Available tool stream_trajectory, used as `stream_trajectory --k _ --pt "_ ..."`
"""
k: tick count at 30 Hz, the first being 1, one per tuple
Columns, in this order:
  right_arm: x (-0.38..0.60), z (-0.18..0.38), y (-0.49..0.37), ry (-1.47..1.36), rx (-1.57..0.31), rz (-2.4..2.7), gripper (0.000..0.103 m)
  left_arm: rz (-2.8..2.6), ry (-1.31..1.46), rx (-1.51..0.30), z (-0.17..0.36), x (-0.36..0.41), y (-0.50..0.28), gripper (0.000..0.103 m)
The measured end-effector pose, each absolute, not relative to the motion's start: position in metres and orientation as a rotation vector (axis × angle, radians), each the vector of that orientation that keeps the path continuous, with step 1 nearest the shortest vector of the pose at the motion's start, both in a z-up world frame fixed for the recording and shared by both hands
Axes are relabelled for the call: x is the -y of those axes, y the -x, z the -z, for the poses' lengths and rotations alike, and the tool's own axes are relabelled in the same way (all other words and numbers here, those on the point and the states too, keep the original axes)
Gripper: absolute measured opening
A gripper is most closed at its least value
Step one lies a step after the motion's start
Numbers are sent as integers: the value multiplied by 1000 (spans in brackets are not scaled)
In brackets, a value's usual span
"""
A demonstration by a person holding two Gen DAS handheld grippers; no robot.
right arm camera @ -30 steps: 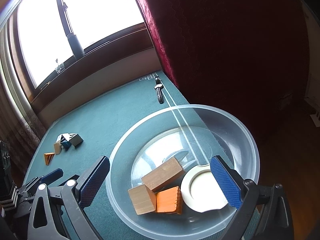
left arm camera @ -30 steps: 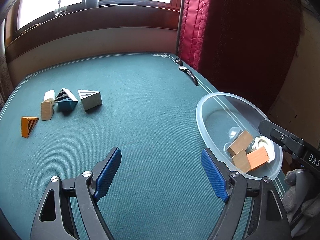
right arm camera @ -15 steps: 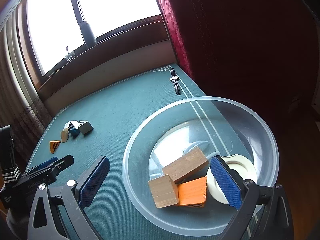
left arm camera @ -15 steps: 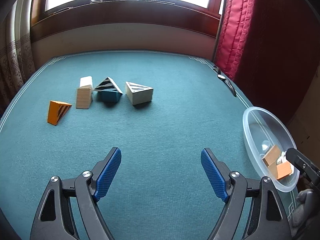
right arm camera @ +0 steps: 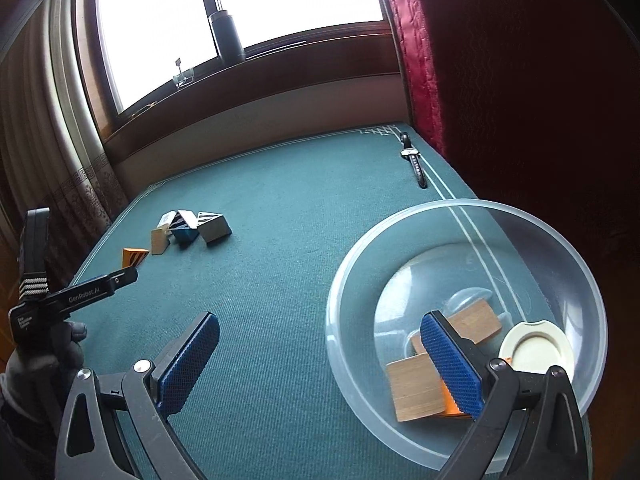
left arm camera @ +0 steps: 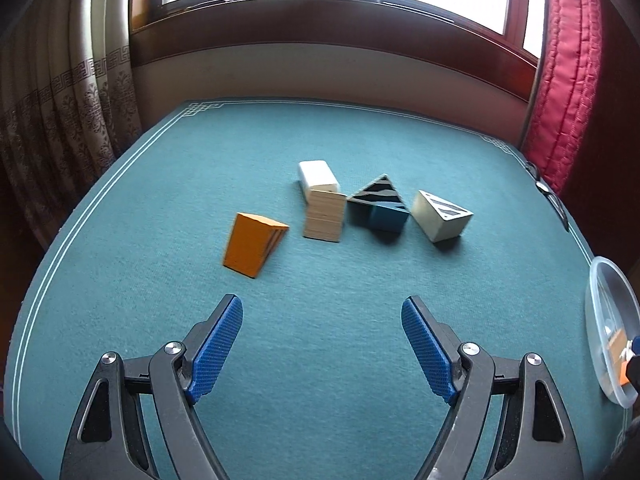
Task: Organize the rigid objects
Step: 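Move both grippers back toward the scattered blocks, left toward the orange block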
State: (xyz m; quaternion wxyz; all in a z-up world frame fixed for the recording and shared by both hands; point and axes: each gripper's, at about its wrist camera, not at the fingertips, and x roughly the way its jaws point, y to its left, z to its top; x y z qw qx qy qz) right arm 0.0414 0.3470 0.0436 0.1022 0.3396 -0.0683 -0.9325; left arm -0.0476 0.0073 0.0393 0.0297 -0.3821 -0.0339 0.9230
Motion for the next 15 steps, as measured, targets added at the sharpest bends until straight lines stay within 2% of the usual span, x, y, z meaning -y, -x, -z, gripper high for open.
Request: stream_trajectory --k 7,15 --pt "-311 -41 -30 -1012 109 2680 102 -2890 1225 149 -33 26 71 83" --pt "-282 -31 -11 -1084 91 2597 102 -2919 1291 73 -20 38 104 83"
